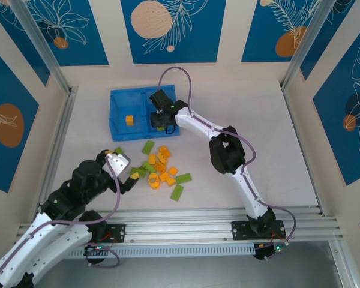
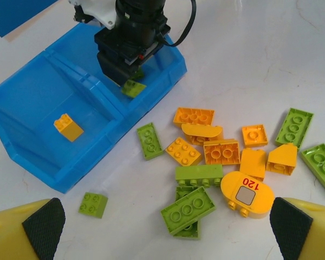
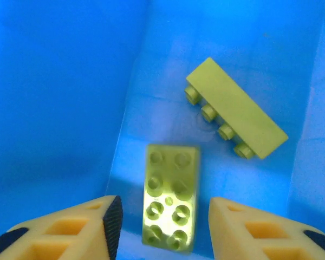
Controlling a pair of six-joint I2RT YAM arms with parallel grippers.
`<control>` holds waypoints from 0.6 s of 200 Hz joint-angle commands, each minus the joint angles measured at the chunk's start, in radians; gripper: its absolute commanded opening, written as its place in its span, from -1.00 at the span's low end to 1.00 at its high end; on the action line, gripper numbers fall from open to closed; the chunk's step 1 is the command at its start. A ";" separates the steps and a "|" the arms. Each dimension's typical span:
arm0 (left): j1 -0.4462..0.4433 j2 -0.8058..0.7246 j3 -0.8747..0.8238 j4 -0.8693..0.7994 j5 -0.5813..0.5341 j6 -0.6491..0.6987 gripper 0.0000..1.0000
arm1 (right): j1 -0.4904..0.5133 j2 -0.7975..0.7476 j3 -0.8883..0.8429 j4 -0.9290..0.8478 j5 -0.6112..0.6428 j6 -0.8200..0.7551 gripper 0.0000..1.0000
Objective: Sort the legos into containers by color
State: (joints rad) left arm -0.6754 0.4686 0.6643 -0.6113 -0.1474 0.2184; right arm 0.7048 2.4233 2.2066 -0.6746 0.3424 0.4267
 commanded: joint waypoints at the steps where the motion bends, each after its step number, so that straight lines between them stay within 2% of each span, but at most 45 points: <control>1: -0.005 0.015 0.004 -0.007 -0.034 -0.026 1.00 | 0.004 -0.046 0.051 -0.029 -0.019 0.023 -0.01; 23: -0.004 0.035 0.025 -0.006 -0.081 -0.064 1.00 | 0.003 -0.116 0.041 -0.045 -0.029 0.017 0.00; 42: -0.005 0.068 0.071 0.013 -0.114 -0.184 1.00 | 0.007 -0.235 -0.043 -0.035 -0.054 0.013 -0.01; 79: -0.007 0.254 0.194 -0.042 -0.189 -0.637 1.00 | 0.016 -0.621 -0.423 0.088 -0.127 0.000 0.04; 92: -0.007 0.340 0.223 -0.048 -0.168 -0.747 0.99 | 0.018 -0.762 -0.564 0.119 -0.158 0.000 0.06; 120: -0.012 0.568 0.284 -0.022 -0.096 -0.951 0.79 | 0.025 -1.036 -0.821 0.123 -0.199 0.034 0.19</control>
State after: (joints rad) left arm -0.6758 0.8791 0.8974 -0.6209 -0.2916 -0.4618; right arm 0.7181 1.5490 1.5669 -0.5678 0.2157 0.4362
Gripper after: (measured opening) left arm 0.923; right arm 0.570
